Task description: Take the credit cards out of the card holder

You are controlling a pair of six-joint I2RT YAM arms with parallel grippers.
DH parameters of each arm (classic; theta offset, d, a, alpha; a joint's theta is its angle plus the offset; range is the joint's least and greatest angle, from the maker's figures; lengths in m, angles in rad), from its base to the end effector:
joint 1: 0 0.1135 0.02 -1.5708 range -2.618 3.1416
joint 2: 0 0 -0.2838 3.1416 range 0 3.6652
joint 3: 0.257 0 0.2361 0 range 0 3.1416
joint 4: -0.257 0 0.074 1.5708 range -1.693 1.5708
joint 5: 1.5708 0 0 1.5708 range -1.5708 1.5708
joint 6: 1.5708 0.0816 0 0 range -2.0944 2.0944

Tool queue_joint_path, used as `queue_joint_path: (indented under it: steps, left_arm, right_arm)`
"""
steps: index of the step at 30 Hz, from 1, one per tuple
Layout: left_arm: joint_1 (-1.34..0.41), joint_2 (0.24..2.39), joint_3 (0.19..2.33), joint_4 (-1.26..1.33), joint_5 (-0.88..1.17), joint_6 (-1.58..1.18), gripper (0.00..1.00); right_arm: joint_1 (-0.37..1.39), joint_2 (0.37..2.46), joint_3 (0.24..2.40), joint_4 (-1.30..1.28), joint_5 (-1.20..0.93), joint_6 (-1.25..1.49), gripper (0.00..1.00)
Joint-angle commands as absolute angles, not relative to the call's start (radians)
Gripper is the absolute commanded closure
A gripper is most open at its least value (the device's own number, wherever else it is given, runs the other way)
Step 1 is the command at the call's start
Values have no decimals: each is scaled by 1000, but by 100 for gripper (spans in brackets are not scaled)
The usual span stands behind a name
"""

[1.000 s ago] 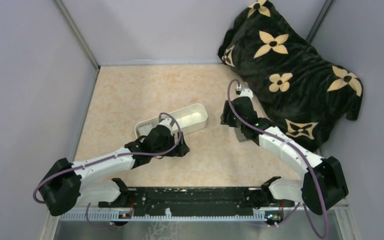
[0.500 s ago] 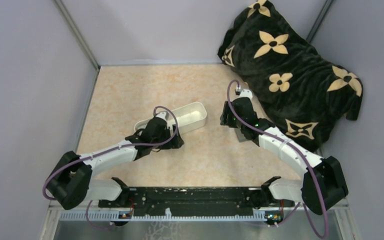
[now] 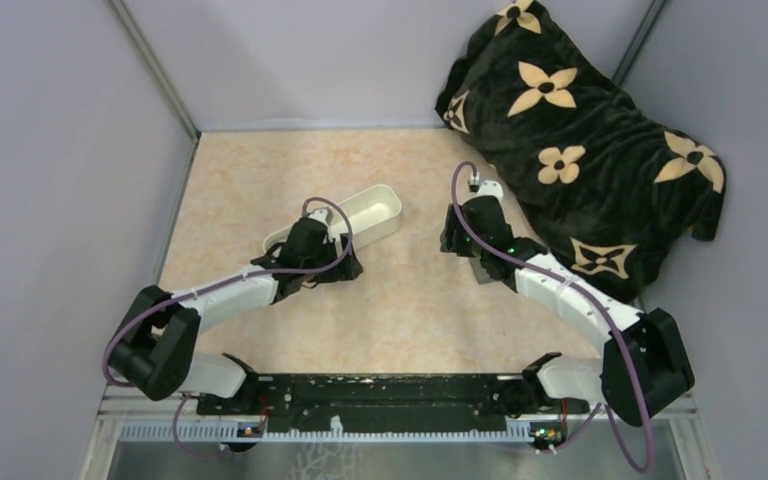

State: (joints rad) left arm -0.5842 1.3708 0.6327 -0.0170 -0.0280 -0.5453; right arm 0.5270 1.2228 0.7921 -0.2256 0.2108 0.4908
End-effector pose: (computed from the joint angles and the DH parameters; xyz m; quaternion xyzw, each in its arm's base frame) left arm 0.2400 -0.1559 0.1758 0.0123 0.9178 -0.2014 0.3419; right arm 0.2485 0.1249 0.2456 0.0303 0.8930 0.1315 0.4294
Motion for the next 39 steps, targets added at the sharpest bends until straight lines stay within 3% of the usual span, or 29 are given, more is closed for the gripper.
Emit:
queue_joint_path:
  steps: [1,11,17,24,32,36,39]
  left_arm:
    - [-549,1427,683,25,-18,-510,14]
    - [-540,1447,750,-3,55,-467,13]
    - [-679,1344,747,-3,-25,-451,12]
    - [-849,1389,829,34,-60,-474,8]
    - [-909,1424,850,80,-44,-450,3]
    - [-914,1376,813,73,-58,-449,2]
    - [-914,1322,783,56,-80,-448,2]
  right_arm:
    - [528,1233,813,-183,211,478,43]
    - [527,1253,863,-206,243,471,43]
    - [484,1214,840,-226,310,481,43]
    - [337,1158,758,-283,374,548,41]
    - [183,1164,693,-255,338,556,42]
    - [161,1224,686,-232,318,572,45]
    - [161,1280,675,-192,282,582,56]
